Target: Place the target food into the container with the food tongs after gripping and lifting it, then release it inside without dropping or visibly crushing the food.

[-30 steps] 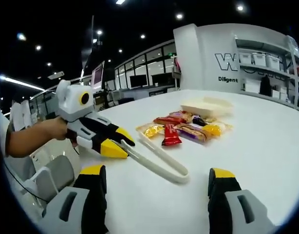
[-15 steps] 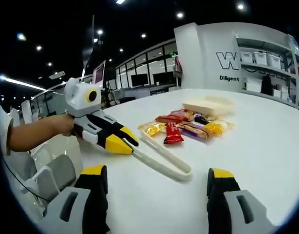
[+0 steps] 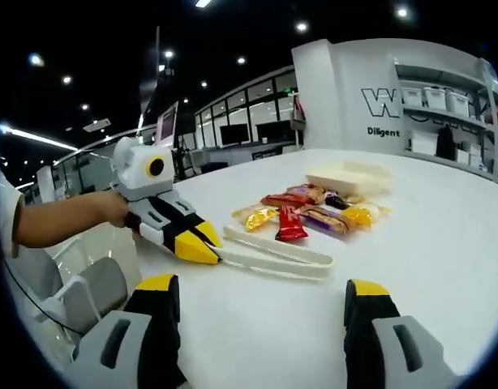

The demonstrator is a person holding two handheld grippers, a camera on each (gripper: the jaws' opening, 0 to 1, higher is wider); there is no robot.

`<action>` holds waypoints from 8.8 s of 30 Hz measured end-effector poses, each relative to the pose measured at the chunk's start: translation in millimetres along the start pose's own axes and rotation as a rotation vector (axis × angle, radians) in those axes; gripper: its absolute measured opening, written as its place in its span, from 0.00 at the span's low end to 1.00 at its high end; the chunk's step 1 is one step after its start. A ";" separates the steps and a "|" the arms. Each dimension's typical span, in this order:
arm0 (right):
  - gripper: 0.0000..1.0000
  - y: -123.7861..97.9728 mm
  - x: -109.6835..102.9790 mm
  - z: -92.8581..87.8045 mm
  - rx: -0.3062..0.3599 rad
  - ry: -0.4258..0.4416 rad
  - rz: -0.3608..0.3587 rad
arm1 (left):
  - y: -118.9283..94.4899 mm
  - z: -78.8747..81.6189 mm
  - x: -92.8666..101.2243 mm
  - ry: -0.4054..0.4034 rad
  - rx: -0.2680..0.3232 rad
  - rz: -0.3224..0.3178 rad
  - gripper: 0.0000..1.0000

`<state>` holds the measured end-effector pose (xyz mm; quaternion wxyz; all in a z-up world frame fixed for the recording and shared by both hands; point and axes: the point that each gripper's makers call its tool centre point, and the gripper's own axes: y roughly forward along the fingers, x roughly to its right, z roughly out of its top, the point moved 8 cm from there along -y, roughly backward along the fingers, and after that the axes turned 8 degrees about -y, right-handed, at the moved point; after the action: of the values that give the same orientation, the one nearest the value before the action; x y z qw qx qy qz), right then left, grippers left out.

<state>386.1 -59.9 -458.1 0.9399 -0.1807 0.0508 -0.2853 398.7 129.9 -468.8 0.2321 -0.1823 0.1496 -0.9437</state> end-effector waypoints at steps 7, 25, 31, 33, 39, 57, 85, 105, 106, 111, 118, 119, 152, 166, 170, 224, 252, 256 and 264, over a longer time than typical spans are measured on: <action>0.82 -4.5 2.8 4.6 0.066 -0.010 -0.018 | -3.2 1.5 -2.5 0.011 0.061 -0.043 0.02; 0.74 -13.1 -9.4 31.0 0.313 0.058 0.102 | -12.4 22.0 32.8 0.015 0.263 -0.291 0.02; 0.66 -20.1 -20.8 45.3 0.373 -0.018 0.142 | -13.6 27.0 40.8 -0.020 0.300 -0.359 0.02; 0.63 -21.8 -25.2 49.7 0.394 -0.030 0.158 | -14.9 30.2 46.3 -0.025 0.321 -0.377 0.02; 0.48 -27.8 -32.4 66.3 0.483 -0.033 0.197 | -20.6 38.9 58.1 -0.054 0.386 -0.442 0.02; 0.30 -32.3 -48.1 77.6 0.592 -0.054 0.300 | -25.1 49.2 85.2 -0.091 0.415 -0.582 0.02; 0.19 -38.5 -45.7 79.8 0.550 -0.011 0.299 | -39.3 55.5 73.3 -0.110 0.450 -0.488 0.04; 0.19 -38.1 -45.2 80.4 0.518 0.045 0.323 | -39.2 57.4 78.9 -0.152 0.398 -0.513 0.12; 0.19 -37.0 -47.0 80.0 0.509 0.036 0.325 | -38.2 58.2 82.3 -0.133 0.389 -0.521 0.10; 0.21 -36.3 -49.6 81.3 0.521 0.084 0.346 | -35.0 58.2 83.4 -0.105 0.372 -0.540 0.04; 0.25 -36.5 -47.5 82.0 0.507 0.069 0.341 | -33.7 59.5 85.2 -0.103 0.369 -0.573 0.02; 0.26 -35.8 -48.4 82.7 0.506 0.055 0.334 | -32.7 59.9 86.1 -0.101 0.366 -0.578 0.02; 0.18 -42.9 -52.6 84.4 0.496 0.060 0.364 | -44.3 64.4 75.6 -0.205 0.494 -0.507 0.24; 0.17 -44.8 -50.8 76.5 0.422 0.018 0.370 | -40.7 56.9 79.2 -0.181 0.432 -0.530 0.17; 0.18 -42.4 -51.5 74.0 0.414 0.003 0.360 | -43.4 56.2 73.0 -0.159 0.435 -0.481 0.16; 0.19 4.2 4.8 55.6 0.101 -0.018 0.037 | -51.4 24.7 -27.1 -0.068 0.576 0.300 0.60; 0.20 17.8 13.0 67.5 0.083 -0.058 0.021 | -45.2 19.2 -21.0 0.004 0.495 0.338 0.57; 0.20 22.4 20.0 68.6 0.075 -0.071 -0.002 | -46.1 19.3 -22.2 0.014 0.497 0.362 0.57; 0.20 42.0 31.6 66.7 0.037 -0.047 -0.008 | -44.7 18.4 -24.3 0.017 0.491 0.389 0.67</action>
<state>447.4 -24.2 -411.3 0.9429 -0.1704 0.0227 -0.2854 409.3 176.1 -442.6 0.4440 -0.0807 -0.0487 -0.8910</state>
